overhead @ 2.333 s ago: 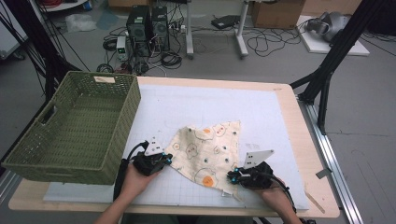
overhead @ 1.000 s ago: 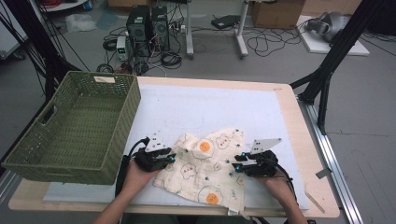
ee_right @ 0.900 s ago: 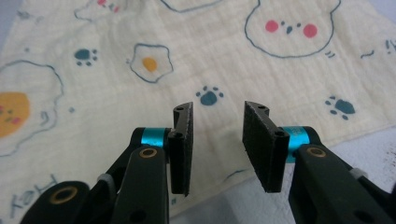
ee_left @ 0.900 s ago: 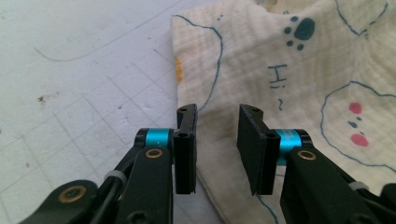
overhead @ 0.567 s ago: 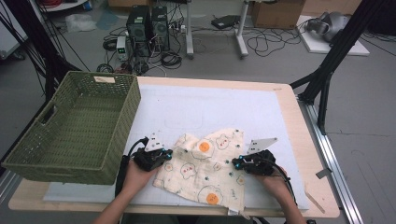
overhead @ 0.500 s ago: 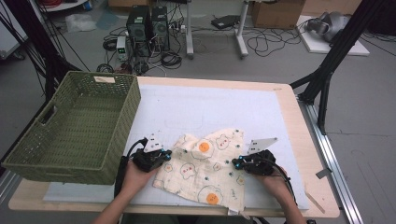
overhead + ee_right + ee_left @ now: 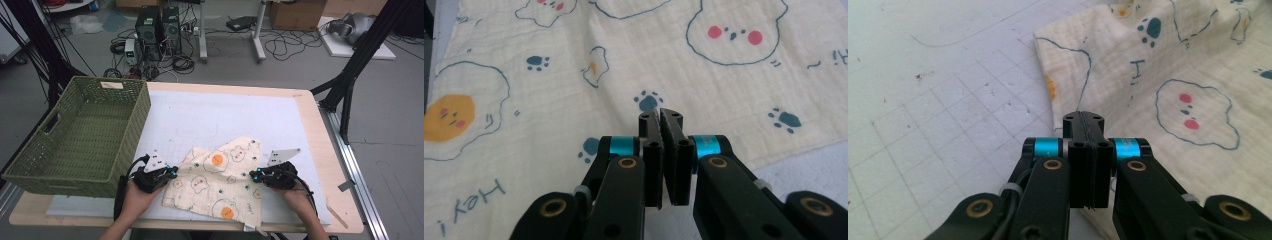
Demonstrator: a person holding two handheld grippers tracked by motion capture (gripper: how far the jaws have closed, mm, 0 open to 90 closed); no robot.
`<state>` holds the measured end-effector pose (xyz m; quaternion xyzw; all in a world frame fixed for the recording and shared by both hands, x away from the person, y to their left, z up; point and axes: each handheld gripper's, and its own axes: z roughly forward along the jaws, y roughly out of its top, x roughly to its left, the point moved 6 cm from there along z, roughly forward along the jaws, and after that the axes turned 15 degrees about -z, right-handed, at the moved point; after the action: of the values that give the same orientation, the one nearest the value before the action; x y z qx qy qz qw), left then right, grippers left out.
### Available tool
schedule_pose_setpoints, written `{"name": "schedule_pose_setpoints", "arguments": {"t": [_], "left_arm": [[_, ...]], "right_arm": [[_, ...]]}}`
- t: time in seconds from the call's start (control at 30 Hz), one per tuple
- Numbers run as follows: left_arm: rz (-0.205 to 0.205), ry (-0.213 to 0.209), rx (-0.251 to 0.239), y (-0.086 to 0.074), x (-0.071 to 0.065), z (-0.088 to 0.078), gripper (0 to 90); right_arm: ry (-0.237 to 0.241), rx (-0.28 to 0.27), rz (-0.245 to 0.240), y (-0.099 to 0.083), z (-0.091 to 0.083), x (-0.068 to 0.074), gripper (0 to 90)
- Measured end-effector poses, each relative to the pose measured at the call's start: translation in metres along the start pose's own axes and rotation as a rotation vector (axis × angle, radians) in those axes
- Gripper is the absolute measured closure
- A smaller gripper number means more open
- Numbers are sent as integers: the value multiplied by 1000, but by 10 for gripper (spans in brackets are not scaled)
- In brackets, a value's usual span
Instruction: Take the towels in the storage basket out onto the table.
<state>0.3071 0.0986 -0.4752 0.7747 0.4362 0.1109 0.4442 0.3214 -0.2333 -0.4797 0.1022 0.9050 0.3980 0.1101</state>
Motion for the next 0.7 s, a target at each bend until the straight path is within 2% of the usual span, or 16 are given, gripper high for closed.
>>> {"name": "schedule_pose_setpoints", "arguments": {"t": [0.23, 0.3, 0.33, 0.4, 0.43, 0.5, 0.63, 0.7], "left_arm": [[19, -49, 4, -6, -11, -10, 890], [22, -60, -6, -5, -12, -11, 874], [22, -65, -34, 3, -12, -13, 829], [18, -70, -48, 9, -10, -13, 806], [13, -71, -72, 21, -8, -9, 802], [2, -72, -105, 34, -5, -3, 794], [-16, -61, -138, 55, 1, 14, 782], [-25, -62, -133, 62, 2, 25, 780]], "right_arm": [[35, 32, -16, -3, -3, 15, 878], [42, 19, -22, -2, -6, 18, 862], [43, 2, -20, 0, -9, 19, 829], [28, -18, -19, 4, -12, 15, 796], [14, -28, -16, 7, -14, 10, 770], [-15, -37, -7, 10, -15, 2, 743], [-71, -45, 11, 16, -12, -20, 672], [-81, -42, 22, 18, -9, -29, 646]]}}
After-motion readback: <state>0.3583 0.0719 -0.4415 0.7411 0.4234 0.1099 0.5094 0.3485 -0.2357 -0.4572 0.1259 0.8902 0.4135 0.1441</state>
